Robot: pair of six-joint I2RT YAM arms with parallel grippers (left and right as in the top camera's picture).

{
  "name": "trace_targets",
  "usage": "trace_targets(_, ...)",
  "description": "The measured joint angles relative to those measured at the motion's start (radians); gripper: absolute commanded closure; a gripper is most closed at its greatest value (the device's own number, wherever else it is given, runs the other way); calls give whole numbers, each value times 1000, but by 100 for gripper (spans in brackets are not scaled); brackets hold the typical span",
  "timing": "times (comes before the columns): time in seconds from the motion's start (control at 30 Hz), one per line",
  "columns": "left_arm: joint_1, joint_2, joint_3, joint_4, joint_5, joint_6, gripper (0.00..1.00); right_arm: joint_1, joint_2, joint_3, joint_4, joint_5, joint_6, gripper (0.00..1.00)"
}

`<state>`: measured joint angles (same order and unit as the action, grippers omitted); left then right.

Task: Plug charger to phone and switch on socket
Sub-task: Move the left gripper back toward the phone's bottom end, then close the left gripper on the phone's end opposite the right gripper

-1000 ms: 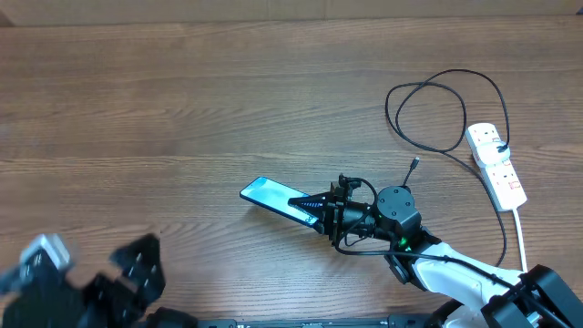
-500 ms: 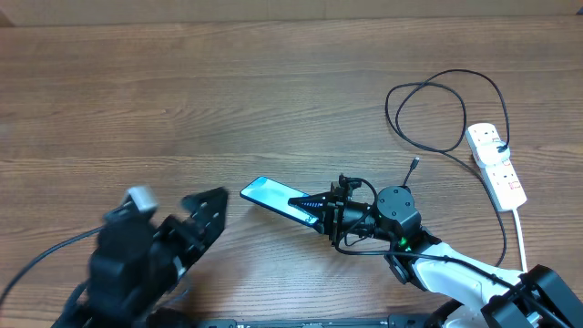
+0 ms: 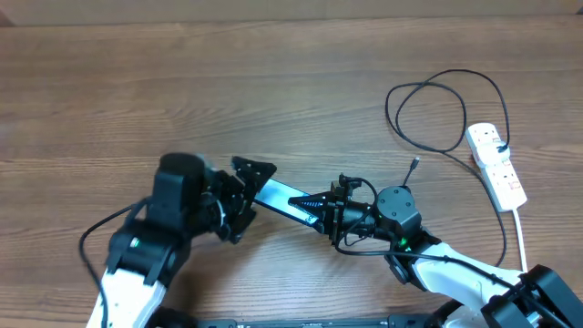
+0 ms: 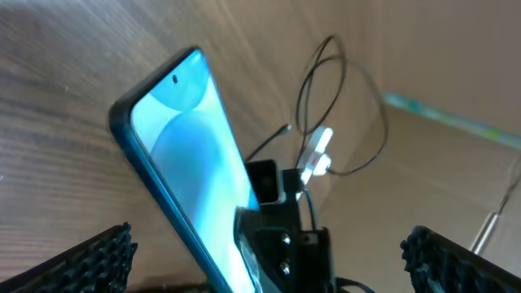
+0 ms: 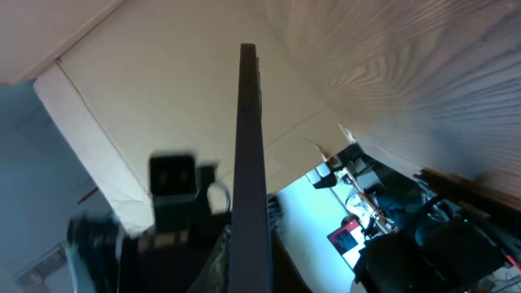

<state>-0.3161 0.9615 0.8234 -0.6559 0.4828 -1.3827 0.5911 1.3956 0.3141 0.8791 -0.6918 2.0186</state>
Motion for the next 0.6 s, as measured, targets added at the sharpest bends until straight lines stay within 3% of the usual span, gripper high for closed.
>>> trace_targets(0.2,0,192,-1,91,142,-6,14,0,0,0,33,0,0,96)
trace_targets(0.3,0,247,-1,142,196,-6,26,0,0,0,33,1,1,96)
trace_targets(0.5,0,274,-1,167,240,-10,45,0,0,0,25,18,1,96)
trace_targets(0.6,0,275,-3,166,243,-10,47,0,0,0,14,39,0,96)
